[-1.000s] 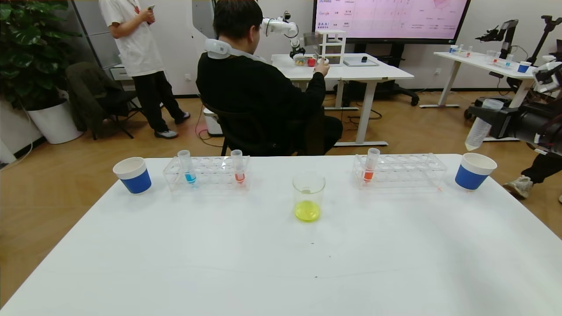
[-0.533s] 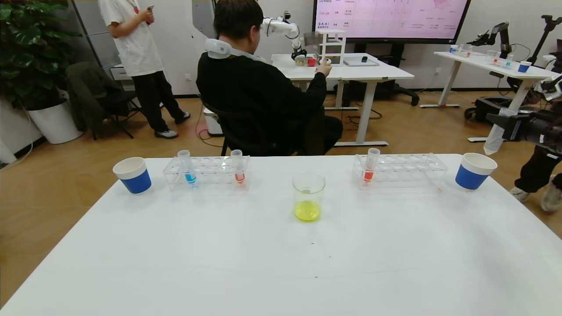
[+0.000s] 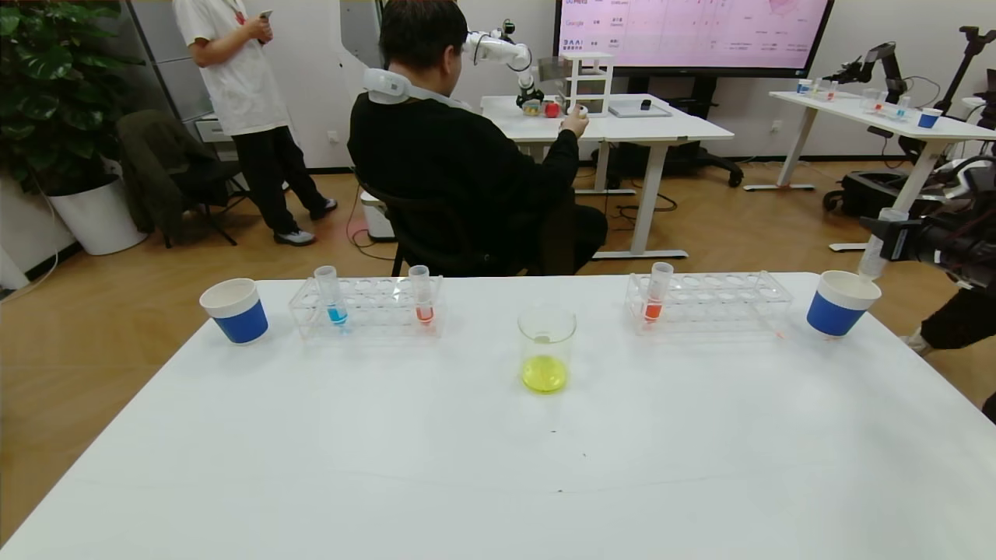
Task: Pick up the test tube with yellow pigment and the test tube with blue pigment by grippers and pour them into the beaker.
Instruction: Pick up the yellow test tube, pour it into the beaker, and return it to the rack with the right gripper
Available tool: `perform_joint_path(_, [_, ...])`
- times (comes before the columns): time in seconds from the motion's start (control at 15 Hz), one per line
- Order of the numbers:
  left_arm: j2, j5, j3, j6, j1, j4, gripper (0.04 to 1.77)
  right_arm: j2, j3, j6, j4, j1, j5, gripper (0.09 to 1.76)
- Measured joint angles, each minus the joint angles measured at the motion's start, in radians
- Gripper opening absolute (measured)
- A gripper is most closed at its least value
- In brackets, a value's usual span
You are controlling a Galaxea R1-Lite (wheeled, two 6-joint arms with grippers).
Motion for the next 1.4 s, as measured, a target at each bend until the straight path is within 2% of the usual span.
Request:
perform_joint_path(0.73, [0.000,0.000,0.000,0.000,0.000,0.000,1.75,0.112,-0.037,0.001,-0.064,0.020,0.006,0.51])
perform_joint_path(1.0, [0.000,0.000,0.000,0.001,0.000,0.000,1.75,0.164,0.006,0.001,-0.162,0.010,0.006,0.51])
perform_joint_path(1.33, [0.000,0.000,0.000,0.000,0.000,0.000,1.75,0.182,0.034,0.003,-0.171,0.010,0.011,0.51])
perform_joint_path(1.4, [0.000,0.000,0.000,0.000,0.000,0.000,1.75,0.181,0.039,0.003,-0.171,0.009,0.013,0.57])
